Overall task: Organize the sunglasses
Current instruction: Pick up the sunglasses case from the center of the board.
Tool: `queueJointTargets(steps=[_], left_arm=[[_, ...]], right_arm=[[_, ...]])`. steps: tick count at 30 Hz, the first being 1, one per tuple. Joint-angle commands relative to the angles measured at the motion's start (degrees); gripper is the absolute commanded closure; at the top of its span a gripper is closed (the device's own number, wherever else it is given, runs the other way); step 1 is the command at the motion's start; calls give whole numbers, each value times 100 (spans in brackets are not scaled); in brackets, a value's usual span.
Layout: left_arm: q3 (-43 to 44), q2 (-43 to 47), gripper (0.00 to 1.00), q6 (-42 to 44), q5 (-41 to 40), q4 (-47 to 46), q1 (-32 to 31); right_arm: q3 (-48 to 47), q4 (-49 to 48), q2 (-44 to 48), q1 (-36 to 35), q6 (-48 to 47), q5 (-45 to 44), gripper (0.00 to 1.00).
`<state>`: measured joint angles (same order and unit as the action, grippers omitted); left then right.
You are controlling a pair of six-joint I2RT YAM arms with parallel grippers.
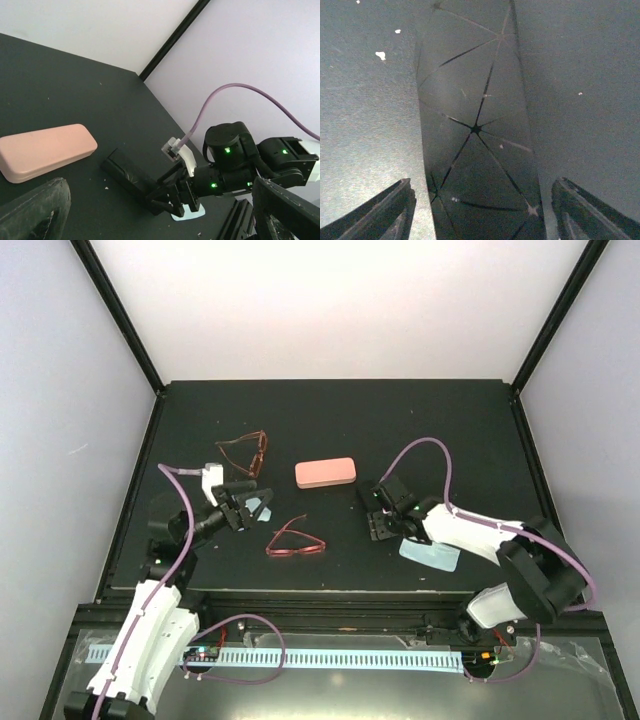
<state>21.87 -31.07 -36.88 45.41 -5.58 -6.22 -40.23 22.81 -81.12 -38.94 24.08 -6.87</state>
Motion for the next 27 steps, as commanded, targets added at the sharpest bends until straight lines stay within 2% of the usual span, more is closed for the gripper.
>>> queueJointTargets(steps=[1,7,11,22,27], left_arm=[[54,-290,1,9,114,-267,-137],[129,-954,1,14,-71,-253,-467],[238,-1512,1,-65,-263,-246,-758],[780,-3551,1,-618,-742,-555,-1818],[1053,-4680,14,-984,-903,-866,-2015]], right_arm=[[-250,-32,-340,-103,-165,-410,27],[-304,-114,-430,-113,-196,-216,44],[-278,-239,-284,-107,-293,212,51],[-174,-986,-135,80,-377,2382,52],[-158,-1158,-261,186,-403,2879,52]])
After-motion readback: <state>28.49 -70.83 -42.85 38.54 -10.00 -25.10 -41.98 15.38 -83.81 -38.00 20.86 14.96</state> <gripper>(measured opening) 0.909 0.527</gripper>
